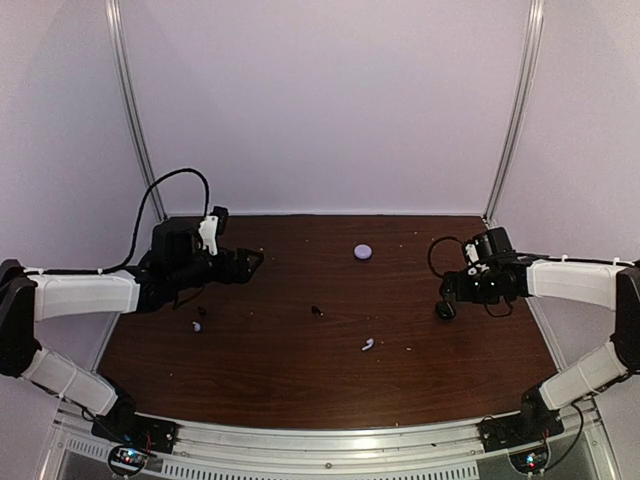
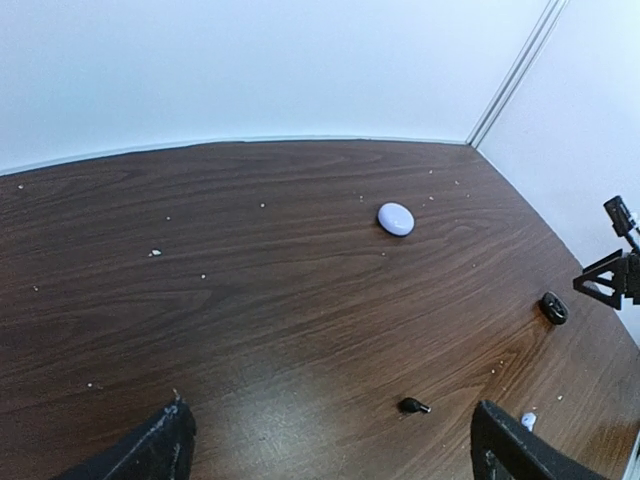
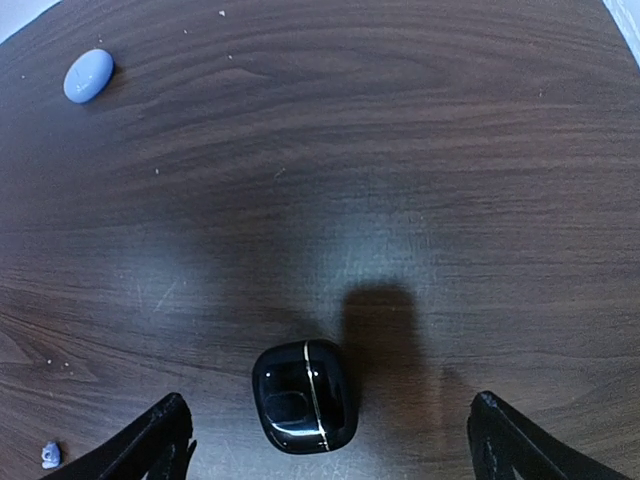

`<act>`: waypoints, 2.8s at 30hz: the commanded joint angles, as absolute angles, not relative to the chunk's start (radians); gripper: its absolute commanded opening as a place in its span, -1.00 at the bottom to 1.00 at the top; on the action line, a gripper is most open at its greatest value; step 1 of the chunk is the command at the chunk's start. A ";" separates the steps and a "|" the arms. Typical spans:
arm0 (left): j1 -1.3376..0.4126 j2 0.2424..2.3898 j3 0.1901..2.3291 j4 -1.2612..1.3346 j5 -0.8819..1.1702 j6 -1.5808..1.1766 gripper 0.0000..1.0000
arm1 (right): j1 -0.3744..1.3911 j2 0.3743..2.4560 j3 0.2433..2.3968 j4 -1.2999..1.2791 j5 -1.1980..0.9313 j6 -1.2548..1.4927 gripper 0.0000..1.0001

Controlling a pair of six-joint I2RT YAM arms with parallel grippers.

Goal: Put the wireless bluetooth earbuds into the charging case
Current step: Pick up the charging case from the center of the board, then pass from the right arm to the left

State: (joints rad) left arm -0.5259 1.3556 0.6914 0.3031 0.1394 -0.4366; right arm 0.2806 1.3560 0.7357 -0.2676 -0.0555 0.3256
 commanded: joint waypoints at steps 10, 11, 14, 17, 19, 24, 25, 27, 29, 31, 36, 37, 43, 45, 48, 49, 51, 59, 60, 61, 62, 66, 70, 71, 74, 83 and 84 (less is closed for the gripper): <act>-0.534 1.421 0.698 0.423 0.202 -0.460 0.95 | 0.326 1.421 0.668 -0.260 -0.044 0.326 0.58; -0.534 1.424 0.700 0.424 0.206 -0.462 0.95 | 0.336 1.430 0.669 -0.257 -0.036 0.324 0.54; -0.534 1.428 0.700 0.431 0.222 -0.462 0.95 | 0.354 1.460 0.674 -0.248 0.006 0.320 0.44; -0.534 1.423 0.694 0.433 0.226 -0.462 0.95 | 0.359 1.486 0.681 -0.240 0.038 0.313 0.36; -0.534 1.418 0.692 0.434 0.227 -0.461 0.95 | 0.360 1.496 0.686 -0.228 0.039 0.310 0.30; -0.534 1.417 0.698 0.434 0.232 -0.454 0.95 | 0.362 1.537 0.718 -0.221 0.045 0.294 0.17; -0.534 1.420 0.698 0.434 0.231 -0.453 0.95 | 0.365 1.547 0.725 -0.221 0.037 0.288 0.15; -0.534 1.428 0.708 0.422 0.227 -0.450 0.95 | 0.366 1.569 0.742 -0.234 0.044 0.281 0.11; -0.534 1.435 0.720 0.408 0.225 -0.448 0.96 | 0.365 1.579 0.752 -0.239 0.050 0.272 0.10; -0.534 1.442 0.729 0.405 0.234 -0.448 0.95 | 0.366 1.581 0.758 -0.239 0.052 0.262 0.14; -0.534 1.467 0.742 0.408 0.269 -0.452 0.95 | 0.367 1.597 0.776 -0.242 0.054 0.250 0.40; -0.534 1.469 0.743 0.410 0.273 -0.452 0.95 | 0.366 1.599 0.776 -0.242 0.055 0.249 0.34; -0.533 1.471 0.741 0.411 0.278 -0.454 0.95 | 0.368 1.577 0.764 -0.230 0.021 0.239 -0.09; -0.534 1.471 0.745 0.408 0.282 -0.454 0.95 | 0.381 1.554 0.758 -0.221 0.005 0.229 -0.18; -0.534 1.476 0.764 0.389 0.306 -0.460 0.95 | 0.440 1.498 0.761 -0.198 0.002 0.195 -0.23; -0.534 1.477 0.769 0.388 0.328 -0.460 0.95 | 0.469 1.479 0.764 -0.183 0.003 0.177 -0.23; -0.534 1.474 0.775 0.391 0.375 -0.468 0.93 | 0.541 1.447 0.777 -0.154 -0.019 0.130 -0.23; -0.548 1.470 0.767 0.404 0.539 -0.577 0.70 | 0.809 1.373 0.893 -0.124 0.017 -0.088 -0.25; -0.557 1.473 0.767 0.406 0.563 -0.589 0.68 | 0.845 1.368 0.901 -0.121 0.038 -0.111 -0.25; -0.569 1.476 0.767 0.407 0.587 -0.598 0.66 | 0.880 1.365 0.908 -0.120 0.048 -0.139 -0.25; -0.582 1.479 0.770 0.405 0.608 -0.605 0.63 | 0.912 1.362 0.912 -0.117 0.067 -0.162 -0.25; -0.653 1.492 0.787 0.397 0.656 -0.620 0.55 | 1.022 1.346 0.917 -0.103 0.137 -0.223 -0.25; -0.740 1.522 0.806 0.420 0.687 -0.629 0.45 | 1.104 1.338 0.927 -0.098 0.186 -0.266 -0.27; -0.757 1.531 0.808 0.433 0.691 -0.635 0.43 | 1.119 1.338 0.932 -0.105 0.194 -0.280 -0.28; -0.796 1.558 0.807 0.507 0.702 -0.679 0.37 | 1.172 1.336 0.936 -0.104 0.232 -0.308 -0.29; -0.879 1.640 0.861 0.578 0.724 -0.710 0.19 | 1.251 1.380 0.953 -0.120 0.309 -0.353 -0.31; -0.884 1.644 0.865 0.579 0.726 -0.709 0.17 | 1.255 1.383 0.951 -0.120 0.312 -0.357 -0.31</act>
State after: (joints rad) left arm -0.8486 1.6234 0.8169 0.4973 0.6998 -0.6971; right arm 1.2243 1.3697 0.9157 -0.1478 0.2714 -0.3283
